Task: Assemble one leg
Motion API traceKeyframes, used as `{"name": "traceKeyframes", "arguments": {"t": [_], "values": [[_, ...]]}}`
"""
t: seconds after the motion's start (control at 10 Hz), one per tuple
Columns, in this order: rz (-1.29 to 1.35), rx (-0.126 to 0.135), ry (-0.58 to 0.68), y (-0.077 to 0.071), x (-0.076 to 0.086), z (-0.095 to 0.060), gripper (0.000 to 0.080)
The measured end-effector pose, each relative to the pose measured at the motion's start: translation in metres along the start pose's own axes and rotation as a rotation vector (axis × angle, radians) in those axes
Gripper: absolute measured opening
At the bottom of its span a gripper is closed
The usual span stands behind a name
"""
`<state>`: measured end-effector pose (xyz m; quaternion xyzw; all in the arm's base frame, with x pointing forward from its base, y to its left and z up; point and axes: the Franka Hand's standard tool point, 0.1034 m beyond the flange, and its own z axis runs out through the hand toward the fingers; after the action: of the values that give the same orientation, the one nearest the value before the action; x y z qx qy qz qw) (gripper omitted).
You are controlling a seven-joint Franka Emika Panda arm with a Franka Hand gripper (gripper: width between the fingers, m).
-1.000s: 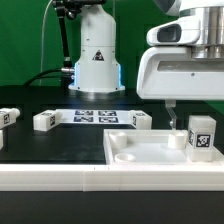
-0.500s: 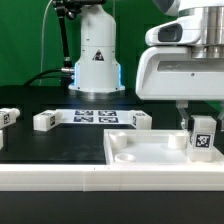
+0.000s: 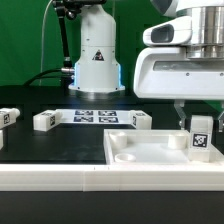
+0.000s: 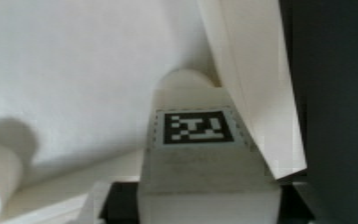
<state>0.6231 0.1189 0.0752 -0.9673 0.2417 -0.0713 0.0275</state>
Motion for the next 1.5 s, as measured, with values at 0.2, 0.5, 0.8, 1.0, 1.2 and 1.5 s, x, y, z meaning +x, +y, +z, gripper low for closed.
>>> {"name": "traceKeyframes", "arguments": {"t": [0.2,0.5,0.8,1.0,1.2,1.5], "values": [[0.3,0.012,0.035,0.0027,-0.002,-0.0007,0.0292],[0.758,0.016,0.01,0.0035,-0.0036,-0.0018,0.0295],[1.037,0.005,0.011,0.0009,-0.0039,0.0,0.0297],[1.138,0.011,-0.002,0.0016,-0.0036,-0.0007,0.0297],[1.181,0.012,-0.006,0.0009,-0.0044,-0.0001,0.0429],[1.006,0.008,-0.007,0.0044,-0.0012,-0.0001,0.0631]]}}
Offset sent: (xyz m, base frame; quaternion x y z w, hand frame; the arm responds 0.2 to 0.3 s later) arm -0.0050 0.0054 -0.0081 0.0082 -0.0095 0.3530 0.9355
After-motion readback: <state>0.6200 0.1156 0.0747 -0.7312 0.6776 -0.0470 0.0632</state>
